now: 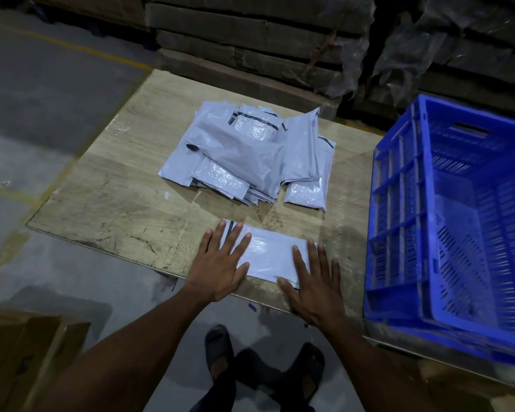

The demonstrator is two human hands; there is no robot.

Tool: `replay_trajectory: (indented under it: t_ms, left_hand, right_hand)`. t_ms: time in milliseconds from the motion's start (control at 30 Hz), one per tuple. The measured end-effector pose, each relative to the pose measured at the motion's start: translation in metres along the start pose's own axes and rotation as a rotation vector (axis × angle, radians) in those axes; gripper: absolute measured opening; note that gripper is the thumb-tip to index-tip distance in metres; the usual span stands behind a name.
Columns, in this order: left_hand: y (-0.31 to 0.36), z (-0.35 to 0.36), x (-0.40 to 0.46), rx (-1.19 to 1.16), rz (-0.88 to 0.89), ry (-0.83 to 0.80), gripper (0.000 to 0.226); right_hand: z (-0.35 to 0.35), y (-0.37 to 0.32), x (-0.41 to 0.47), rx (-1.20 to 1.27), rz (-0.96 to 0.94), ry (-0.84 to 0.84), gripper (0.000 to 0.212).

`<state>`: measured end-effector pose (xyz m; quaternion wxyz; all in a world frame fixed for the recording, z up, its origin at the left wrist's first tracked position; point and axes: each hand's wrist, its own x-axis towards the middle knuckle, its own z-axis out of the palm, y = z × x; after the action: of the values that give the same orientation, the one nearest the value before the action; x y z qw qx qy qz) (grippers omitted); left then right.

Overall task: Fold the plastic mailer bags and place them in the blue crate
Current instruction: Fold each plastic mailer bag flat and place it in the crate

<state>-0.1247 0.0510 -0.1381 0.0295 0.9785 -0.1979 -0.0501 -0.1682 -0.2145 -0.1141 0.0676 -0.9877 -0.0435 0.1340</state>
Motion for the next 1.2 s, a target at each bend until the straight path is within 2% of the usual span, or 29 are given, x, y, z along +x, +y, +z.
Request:
replay_trajectory:
  t_ms: [167,333,433,567,667,700,767,800,867,1000,1100,1200]
  left_hand:
    - [0.001,0.000,0.000,0.009,-0.003,-0.002,0.072]
    - [0.000,0.002,0.000,0.008,-0.005,-0.005,0.075]
    - [-0.001,0.002,0.000,0.018,-0.006,-0.012,0.077]
    - [0.001,0.002,-0.001,0.024,-0.010,-0.014,0.079]
    - [0.000,0.001,-0.001,0.011,-0.006,-0.011,0.078]
    - [0.000,0.000,-0.001,0.004,0.001,-0.004,0.077]
    - [-0.001,-0.001,-0.001,-0.019,0.014,-0.009,0.076]
    - [-0.002,-0.002,-0.001,-0.027,0.017,-0.022,0.076]
    - [-0.003,-0.003,-0.001,-0.036,0.015,-0.028,0.078]
    - [0.000,-0.015,-0.006,-0.059,0.103,-0.002,0.092]
    - [0.000,-0.017,-0.006,-0.015,0.130,-0.019,0.082]
    - [0.002,-0.014,0.001,-0.034,0.060,-0.065,0.081]
  right_hand:
    - [-0.009,-0.013,0.004,-0.005,0.064,-0.032,0.086]
    - [-0.005,-0.035,0.025,-0.067,-0.198,-0.010,0.075]
    - [-0.004,-0.024,0.030,-0.017,-0.125,-0.040,0.074]
    - [-0.014,-0.009,0.023,0.035,-0.001,-0.112,0.086]
    - [-0.015,-0.010,0.013,-0.043,-0.137,-0.018,0.092]
    - [-0.013,-0.010,0.010,-0.070,-0.235,0.047,0.082]
    - [-0.009,-0.010,0.007,-0.067,-0.409,0.151,0.045]
    - [-0.009,-0.011,0.008,-0.054,-0.445,0.191,0.030]
    - [-0.009,-0.013,0.009,-0.041,-0.450,0.239,0.012]
    - [-0.015,-0.021,0.013,-0.042,-0.431,0.279,0.014]
    - [-0.028,-0.025,0.014,0.017,-0.454,0.312,0.021]
    - [-0.038,-0.031,0.001,-0.059,-0.623,0.368,0.032]
